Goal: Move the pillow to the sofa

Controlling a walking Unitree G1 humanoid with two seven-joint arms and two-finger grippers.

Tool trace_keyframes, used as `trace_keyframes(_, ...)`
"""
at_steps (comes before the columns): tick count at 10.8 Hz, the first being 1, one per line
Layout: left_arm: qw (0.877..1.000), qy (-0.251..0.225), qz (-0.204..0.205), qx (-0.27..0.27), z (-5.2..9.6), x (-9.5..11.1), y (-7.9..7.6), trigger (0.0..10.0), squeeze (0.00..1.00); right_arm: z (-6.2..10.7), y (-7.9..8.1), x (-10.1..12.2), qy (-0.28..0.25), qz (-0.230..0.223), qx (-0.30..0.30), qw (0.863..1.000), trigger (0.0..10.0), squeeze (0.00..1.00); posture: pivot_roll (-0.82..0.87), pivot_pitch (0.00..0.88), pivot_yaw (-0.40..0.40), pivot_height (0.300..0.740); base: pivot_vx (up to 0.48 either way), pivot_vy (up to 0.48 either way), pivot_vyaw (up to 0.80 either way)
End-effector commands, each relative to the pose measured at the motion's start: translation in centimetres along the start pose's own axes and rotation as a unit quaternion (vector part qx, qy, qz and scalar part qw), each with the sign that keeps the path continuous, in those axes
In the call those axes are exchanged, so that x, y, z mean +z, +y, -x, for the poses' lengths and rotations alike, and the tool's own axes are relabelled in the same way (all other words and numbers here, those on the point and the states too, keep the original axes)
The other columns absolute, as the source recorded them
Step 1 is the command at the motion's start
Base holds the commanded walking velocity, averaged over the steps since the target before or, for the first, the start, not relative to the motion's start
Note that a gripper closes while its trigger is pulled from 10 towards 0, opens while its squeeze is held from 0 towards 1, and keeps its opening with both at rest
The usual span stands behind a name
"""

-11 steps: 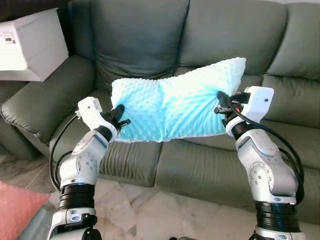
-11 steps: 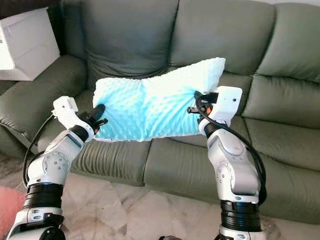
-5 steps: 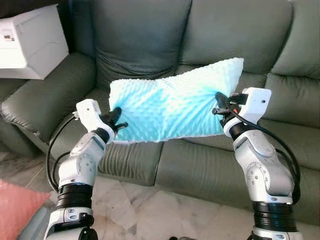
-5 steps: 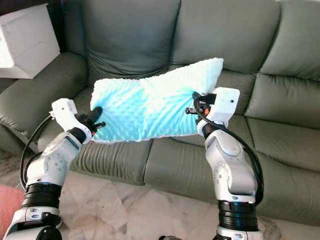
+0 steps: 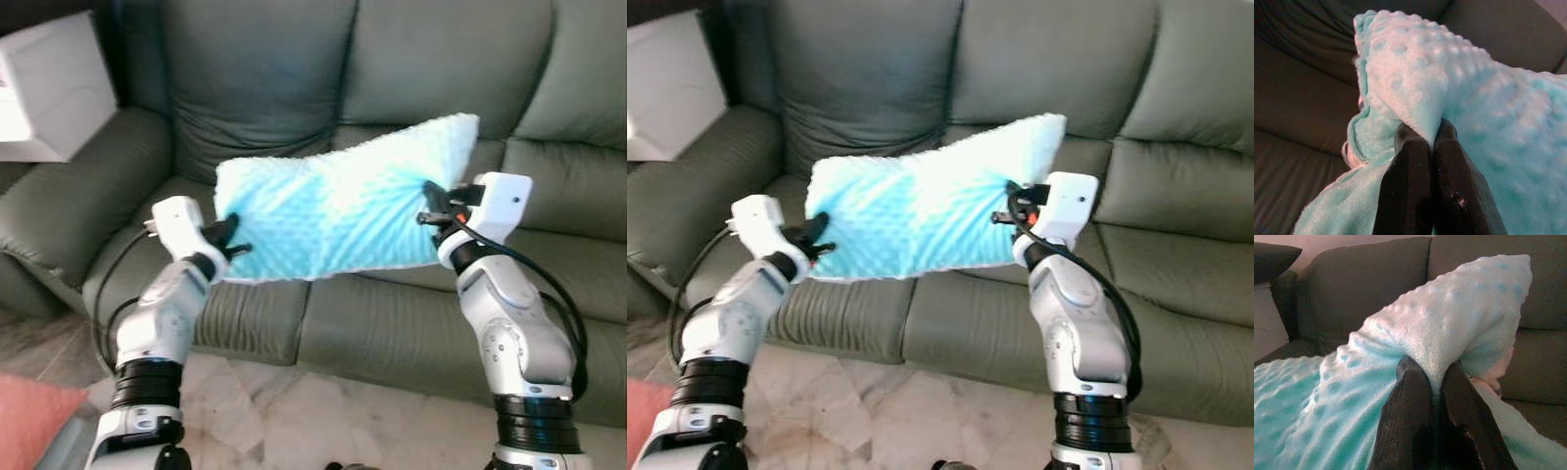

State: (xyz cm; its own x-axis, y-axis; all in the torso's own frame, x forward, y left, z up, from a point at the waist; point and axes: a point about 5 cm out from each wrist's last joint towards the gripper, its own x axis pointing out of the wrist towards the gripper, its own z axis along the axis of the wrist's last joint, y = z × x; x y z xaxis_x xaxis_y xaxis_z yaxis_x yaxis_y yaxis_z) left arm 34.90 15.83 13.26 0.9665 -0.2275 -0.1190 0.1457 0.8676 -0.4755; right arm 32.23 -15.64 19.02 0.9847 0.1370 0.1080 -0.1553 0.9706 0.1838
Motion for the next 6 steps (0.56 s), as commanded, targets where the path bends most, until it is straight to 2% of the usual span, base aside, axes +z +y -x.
trace_keyframes(1,1.0,-0.01,-0.011,0.0,-0.24,0.7,-0.15,10.0,0.0,-0.06,0.03,0.47,-0.012,0.003,0.002,1.0,10.0,0.0,-0.17,0.094,-0.03,0.74,0.0,0.0,0.0)
trace_keyframes(3,1.0,-0.013,-0.009,0.002,-0.27,0.76,-0.2,10.0,0.0,0.02,0.01,0.42,-0.011,0.004,0.002,1.0,10.0,0.0,-0.17,0.097,-0.031,0.74,0.0,0.0,0.0)
trace_keyframes(6,1.0,-0.005,0.017,-0.001,-0.26,0.48,-0.35,10.0,0.0,0.06,-0.05,0.43,-0.009,0.006,0.001,1.0,10.0,0.0,-0.17,0.103,-0.034,0.74,0.0,0.0,0.0)
